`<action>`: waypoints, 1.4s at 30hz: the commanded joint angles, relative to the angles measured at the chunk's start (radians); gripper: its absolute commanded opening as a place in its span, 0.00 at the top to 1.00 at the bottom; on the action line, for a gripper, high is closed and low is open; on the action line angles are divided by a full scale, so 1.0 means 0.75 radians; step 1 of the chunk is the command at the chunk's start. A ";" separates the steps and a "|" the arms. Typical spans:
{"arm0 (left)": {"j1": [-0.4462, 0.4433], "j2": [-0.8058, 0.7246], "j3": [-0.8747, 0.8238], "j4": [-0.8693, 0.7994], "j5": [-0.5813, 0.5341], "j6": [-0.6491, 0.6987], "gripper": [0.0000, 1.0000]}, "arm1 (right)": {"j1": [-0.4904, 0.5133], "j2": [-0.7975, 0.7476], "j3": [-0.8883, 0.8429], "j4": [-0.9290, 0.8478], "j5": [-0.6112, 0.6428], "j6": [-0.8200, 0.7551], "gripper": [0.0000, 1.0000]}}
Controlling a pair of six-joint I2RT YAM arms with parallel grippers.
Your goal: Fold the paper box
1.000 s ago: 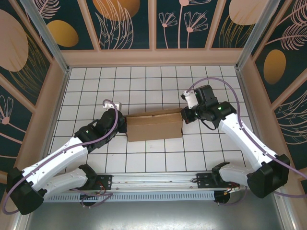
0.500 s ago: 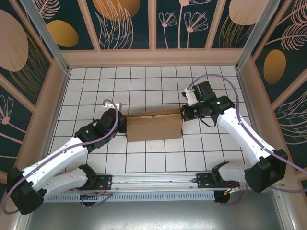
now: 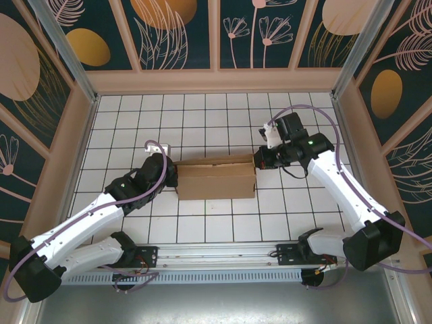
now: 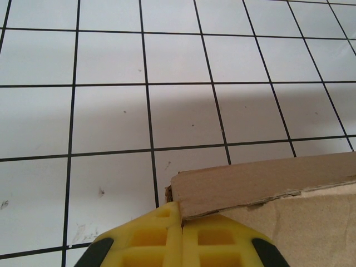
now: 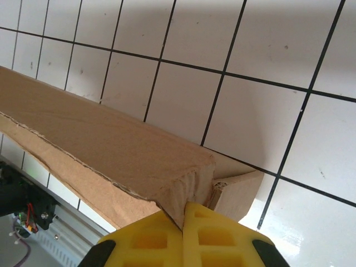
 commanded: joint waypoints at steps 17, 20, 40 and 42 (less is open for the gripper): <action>-0.008 0.001 -0.026 -0.098 0.035 0.021 1.00 | -0.062 -0.011 -0.025 0.009 -0.203 0.056 1.00; -0.007 -0.001 -0.029 -0.097 0.033 0.021 1.00 | -0.067 -0.014 -0.029 0.008 -0.210 0.056 1.00; -0.008 -0.005 -0.025 -0.105 0.015 0.028 1.00 | -0.116 -0.034 -0.045 0.045 -0.287 0.152 1.00; -0.007 -0.007 -0.025 -0.105 0.014 0.028 1.00 | -0.118 -0.033 -0.045 0.053 -0.314 0.161 1.00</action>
